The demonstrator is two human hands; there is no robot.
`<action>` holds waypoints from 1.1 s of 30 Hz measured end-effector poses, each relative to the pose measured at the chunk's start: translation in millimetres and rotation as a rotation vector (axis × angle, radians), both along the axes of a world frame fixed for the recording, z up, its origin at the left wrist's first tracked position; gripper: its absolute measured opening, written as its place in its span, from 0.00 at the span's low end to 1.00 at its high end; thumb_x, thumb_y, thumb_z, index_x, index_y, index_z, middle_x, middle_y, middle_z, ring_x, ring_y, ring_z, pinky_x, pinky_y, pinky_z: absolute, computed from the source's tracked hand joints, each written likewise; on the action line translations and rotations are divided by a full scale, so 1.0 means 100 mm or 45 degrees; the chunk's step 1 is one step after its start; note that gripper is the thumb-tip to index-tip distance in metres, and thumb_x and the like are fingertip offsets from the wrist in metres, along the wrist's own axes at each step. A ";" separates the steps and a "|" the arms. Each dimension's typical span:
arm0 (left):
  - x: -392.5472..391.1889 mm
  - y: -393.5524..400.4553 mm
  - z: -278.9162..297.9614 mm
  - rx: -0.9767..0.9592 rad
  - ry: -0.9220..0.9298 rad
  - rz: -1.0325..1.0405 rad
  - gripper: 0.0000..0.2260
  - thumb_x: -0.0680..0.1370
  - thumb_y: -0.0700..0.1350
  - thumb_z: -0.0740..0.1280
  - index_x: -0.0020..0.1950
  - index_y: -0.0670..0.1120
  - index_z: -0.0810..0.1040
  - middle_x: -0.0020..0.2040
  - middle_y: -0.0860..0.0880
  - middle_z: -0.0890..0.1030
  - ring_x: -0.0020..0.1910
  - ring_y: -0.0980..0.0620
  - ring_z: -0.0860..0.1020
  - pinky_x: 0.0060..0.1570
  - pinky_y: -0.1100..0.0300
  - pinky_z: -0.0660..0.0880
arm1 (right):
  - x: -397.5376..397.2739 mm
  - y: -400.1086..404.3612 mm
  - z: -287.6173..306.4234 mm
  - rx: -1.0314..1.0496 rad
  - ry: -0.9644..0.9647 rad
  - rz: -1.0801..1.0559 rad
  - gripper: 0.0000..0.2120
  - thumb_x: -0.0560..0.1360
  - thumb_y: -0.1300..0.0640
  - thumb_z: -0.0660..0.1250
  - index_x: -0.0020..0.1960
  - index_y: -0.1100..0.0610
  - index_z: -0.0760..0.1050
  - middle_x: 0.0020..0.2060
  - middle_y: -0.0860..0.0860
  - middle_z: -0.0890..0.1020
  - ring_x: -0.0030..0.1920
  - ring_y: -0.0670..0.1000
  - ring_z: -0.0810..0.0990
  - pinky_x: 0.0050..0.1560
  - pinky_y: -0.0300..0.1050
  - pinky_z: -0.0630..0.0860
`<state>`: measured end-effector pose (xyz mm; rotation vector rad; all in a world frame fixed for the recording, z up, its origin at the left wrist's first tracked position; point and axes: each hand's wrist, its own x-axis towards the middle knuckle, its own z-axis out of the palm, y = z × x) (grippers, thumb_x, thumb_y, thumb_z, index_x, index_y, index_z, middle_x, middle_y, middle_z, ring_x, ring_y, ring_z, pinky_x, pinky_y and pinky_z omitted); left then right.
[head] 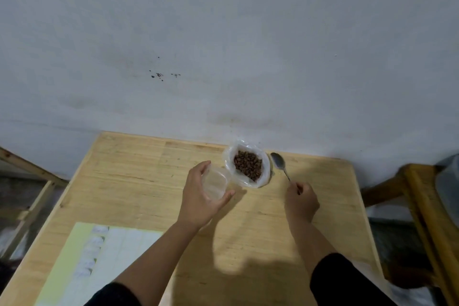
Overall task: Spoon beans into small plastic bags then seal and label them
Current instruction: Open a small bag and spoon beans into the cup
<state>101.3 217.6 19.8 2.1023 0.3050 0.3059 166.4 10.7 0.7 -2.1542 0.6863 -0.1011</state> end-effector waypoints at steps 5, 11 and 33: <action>0.00 -0.04 -0.04 -0.025 -0.010 0.010 0.36 0.64 0.52 0.78 0.67 0.46 0.66 0.63 0.54 0.69 0.62 0.58 0.68 0.63 0.63 0.65 | -0.05 -0.01 0.36 0.152 -0.299 0.061 0.04 0.75 0.60 0.64 0.46 0.58 0.77 0.34 0.51 0.83 0.34 0.49 0.81 0.39 0.44 0.77; -0.05 -0.04 -0.08 0.002 -0.028 -0.008 0.37 0.66 0.52 0.77 0.69 0.44 0.64 0.63 0.55 0.66 0.62 0.60 0.66 0.63 0.70 0.60 | -0.16 0.09 0.49 0.213 -0.518 0.399 0.02 0.71 0.55 0.67 0.40 0.51 0.78 0.34 0.48 0.83 0.36 0.51 0.83 0.40 0.49 0.80; 0.10 -0.16 -0.11 -0.029 0.170 -0.046 0.44 0.62 0.66 0.68 0.71 0.45 0.61 0.64 0.54 0.64 0.61 0.62 0.64 0.53 0.86 0.53 | 0.06 0.25 0.18 1.232 -0.096 -0.211 0.11 0.80 0.63 0.55 0.44 0.62 0.75 0.35 0.58 0.78 0.25 0.44 0.80 0.27 0.35 0.77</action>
